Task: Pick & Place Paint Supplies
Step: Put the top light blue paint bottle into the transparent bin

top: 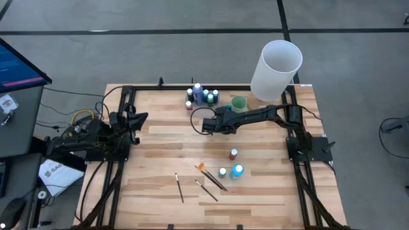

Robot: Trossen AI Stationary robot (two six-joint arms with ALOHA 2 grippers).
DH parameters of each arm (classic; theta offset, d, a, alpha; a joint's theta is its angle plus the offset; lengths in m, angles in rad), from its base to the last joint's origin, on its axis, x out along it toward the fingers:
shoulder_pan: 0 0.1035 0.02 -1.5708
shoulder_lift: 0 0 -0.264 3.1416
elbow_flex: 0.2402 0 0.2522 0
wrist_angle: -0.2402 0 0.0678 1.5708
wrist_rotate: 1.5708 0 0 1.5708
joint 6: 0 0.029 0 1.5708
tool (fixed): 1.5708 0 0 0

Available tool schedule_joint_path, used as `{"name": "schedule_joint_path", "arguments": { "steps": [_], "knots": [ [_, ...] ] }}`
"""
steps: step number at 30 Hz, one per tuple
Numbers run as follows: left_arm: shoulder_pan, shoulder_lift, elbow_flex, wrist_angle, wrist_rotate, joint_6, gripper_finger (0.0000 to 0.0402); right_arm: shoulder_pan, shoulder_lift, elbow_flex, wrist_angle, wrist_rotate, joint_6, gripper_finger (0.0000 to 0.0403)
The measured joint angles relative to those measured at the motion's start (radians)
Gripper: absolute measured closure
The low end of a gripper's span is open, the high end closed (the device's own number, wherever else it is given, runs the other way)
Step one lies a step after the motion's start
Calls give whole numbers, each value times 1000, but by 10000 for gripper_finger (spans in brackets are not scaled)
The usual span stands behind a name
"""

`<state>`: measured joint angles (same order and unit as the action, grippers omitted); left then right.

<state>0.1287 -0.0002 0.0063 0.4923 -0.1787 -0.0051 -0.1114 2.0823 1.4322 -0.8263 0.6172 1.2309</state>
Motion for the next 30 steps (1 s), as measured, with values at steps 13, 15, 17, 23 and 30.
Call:
{"name": "schedule_joint_path", "arguments": {
  "steps": [13,15,17,23,30],
  "knots": [
    [0,0,0,4,-1,0,400,7,81,4,39,3,49,181],
    [0,0,0,4,2,0,400,9,95,6,65,14,47,182],
    [0,0,0,5,0,0,400,8,95,13,55,13,46,182],
    [0,0,0,6,0,0,400,12,85,42,-6,-21,43,182],
    [0,0,0,7,0,0,400,34,17,113,-63,16,28,182]
  ]
}}
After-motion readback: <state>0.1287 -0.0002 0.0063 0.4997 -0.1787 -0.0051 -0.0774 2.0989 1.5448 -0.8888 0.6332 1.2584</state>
